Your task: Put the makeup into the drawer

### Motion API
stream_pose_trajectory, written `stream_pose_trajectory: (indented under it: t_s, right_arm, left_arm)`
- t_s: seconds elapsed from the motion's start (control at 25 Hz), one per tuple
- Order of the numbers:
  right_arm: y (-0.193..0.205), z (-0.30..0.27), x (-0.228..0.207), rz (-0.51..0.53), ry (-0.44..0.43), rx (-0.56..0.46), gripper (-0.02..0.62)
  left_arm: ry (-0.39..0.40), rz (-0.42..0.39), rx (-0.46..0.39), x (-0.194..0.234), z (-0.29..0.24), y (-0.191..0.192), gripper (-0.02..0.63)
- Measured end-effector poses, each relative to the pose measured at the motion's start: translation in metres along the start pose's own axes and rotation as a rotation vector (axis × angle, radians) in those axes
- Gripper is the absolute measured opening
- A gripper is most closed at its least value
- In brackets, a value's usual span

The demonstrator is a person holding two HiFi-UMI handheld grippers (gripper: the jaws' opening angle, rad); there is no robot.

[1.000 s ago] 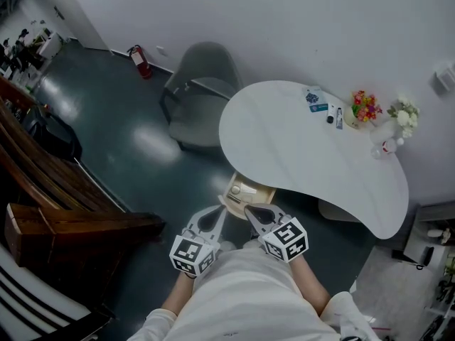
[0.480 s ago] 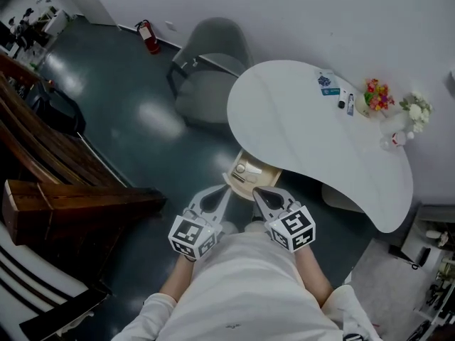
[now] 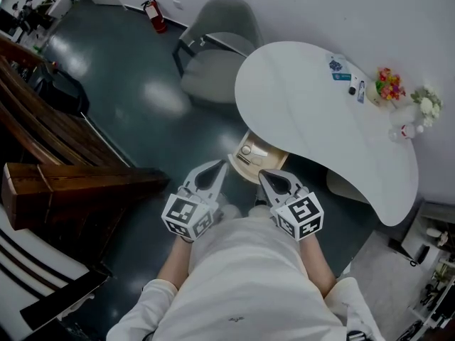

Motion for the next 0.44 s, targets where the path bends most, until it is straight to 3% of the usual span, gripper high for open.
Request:
stream_pose_trajectory:
  t_s: [0.44]
  right_arm:
    - [0.0018,-0.0009,0.0015,0.000,0.002,0.009,0.012]
  left_arm:
    - [-0.011,0.010,0.007,0.0024,-0.0024,0.0049,0.008]
Point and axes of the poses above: the fingertips, and each gripper's own axes: z backward along the fingers, x to its left, y out of its underside, the point moved 1 cm from there along z, backward along the fingers, and after that the axes turned 1 degree about -x, right-handed, at the moved point
